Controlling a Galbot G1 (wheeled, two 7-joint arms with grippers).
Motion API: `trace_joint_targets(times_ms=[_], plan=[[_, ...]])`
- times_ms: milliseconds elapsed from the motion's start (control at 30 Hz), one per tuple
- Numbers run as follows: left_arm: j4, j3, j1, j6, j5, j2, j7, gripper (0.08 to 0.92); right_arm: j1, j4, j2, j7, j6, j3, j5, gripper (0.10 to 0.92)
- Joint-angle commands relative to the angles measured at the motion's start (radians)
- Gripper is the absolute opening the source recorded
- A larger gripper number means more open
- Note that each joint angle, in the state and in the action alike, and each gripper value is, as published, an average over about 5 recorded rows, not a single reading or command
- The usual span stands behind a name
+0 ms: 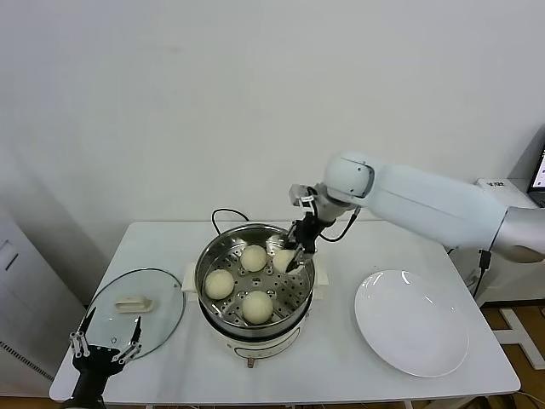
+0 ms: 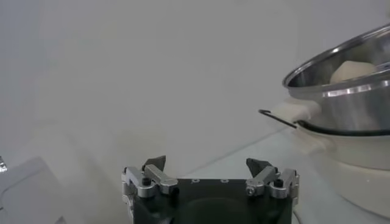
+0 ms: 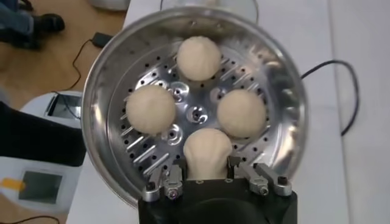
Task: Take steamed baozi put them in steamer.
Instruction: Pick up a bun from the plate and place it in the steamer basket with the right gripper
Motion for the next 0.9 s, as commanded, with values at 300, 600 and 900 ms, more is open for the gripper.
trace_joint_targets(times_ms=[300, 600, 900], plan=[[0.001, -0.013, 0.002, 0.003, -0.016, -0.049, 0.0, 0.823, -0.075, -0.015, 0.027, 0.051, -0.005, 0.001, -0.079, 0.479], [-0.004, -0.012, -0.001, 0.007, -0.015, -0.049, 0.0, 0.823, -0.083, -0.021, 0.024, 0.079, 0.008, 0.029, -0.045, 0.719], [-0.013, -0.015, 0.002, 0.006, -0.017, -0.049, -0.002, 0.823, -0.099, -0.089, -0.044, 0.27, 0.121, 0.279, 0.177, 0.822]])
